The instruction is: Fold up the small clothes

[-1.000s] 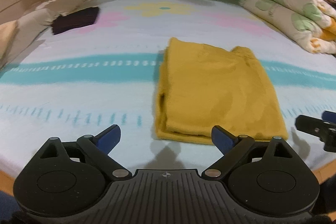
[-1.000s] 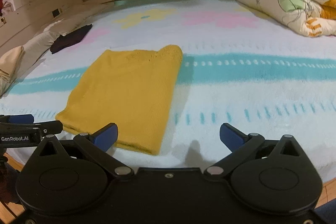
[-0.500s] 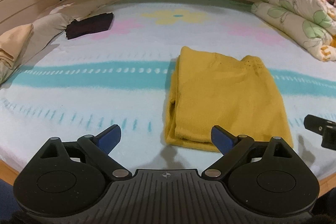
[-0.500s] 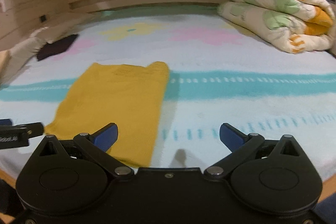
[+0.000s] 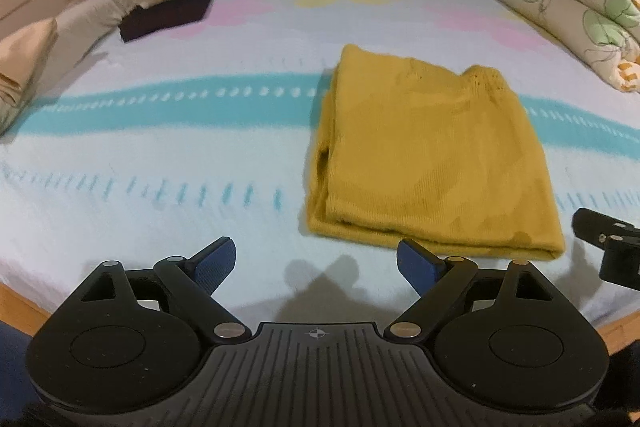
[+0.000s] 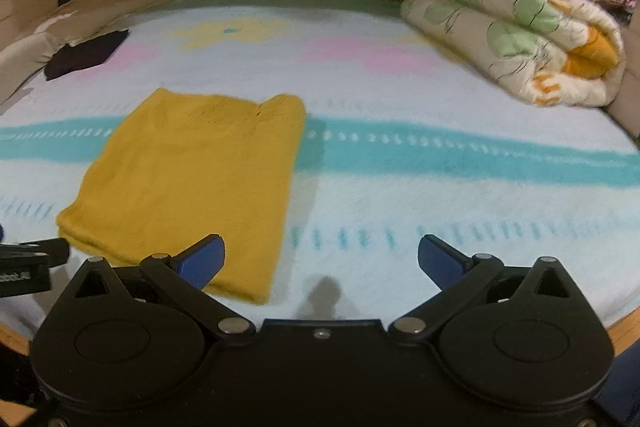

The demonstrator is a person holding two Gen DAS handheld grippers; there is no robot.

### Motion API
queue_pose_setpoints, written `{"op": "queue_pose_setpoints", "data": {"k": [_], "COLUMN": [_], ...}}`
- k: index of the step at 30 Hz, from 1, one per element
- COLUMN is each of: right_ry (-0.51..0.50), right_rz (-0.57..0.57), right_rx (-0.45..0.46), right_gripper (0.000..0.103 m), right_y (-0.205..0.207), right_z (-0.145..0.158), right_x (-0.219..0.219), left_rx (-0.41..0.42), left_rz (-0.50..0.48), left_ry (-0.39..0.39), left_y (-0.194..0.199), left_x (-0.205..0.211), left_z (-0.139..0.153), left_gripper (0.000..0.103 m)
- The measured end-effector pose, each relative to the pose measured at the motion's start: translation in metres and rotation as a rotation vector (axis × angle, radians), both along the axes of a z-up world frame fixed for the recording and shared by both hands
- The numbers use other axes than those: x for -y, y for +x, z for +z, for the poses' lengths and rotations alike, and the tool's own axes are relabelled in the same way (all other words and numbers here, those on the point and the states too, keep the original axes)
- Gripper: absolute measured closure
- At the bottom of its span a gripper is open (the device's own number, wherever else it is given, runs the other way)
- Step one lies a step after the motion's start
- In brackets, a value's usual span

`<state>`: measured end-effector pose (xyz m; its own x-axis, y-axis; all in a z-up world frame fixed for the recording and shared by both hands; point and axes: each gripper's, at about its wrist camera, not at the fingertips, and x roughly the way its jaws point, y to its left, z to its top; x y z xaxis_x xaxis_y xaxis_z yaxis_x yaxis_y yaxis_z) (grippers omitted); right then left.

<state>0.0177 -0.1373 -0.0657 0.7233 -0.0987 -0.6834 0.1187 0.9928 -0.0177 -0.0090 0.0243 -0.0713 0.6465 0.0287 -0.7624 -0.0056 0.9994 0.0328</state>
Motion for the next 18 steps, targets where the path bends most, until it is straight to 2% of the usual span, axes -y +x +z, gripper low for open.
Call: {"op": "queue_pose_setpoints", "data": {"k": [6, 18], "right_ry": [0.079, 0.122], "right_rz": [0.004, -0.001], "right_rx": [-0.049, -0.086], "right_gripper": [0.001, 0.001], "right_y": [0.004, 0.0084], "right_z": [-0.0058, -0.0105], "right_x": [0.0035, 0.0047], "left_rx": [-0.021, -0.046], "left_rz": [-0.004, -0.013], "left_ry": [-0.008, -0.007], "left_y": [-0.0001, 0.003], "left_x": [0.0037, 0.01], "left_z": [-0.0034, -0.008], "left_gripper": [0.017, 0.017]}}
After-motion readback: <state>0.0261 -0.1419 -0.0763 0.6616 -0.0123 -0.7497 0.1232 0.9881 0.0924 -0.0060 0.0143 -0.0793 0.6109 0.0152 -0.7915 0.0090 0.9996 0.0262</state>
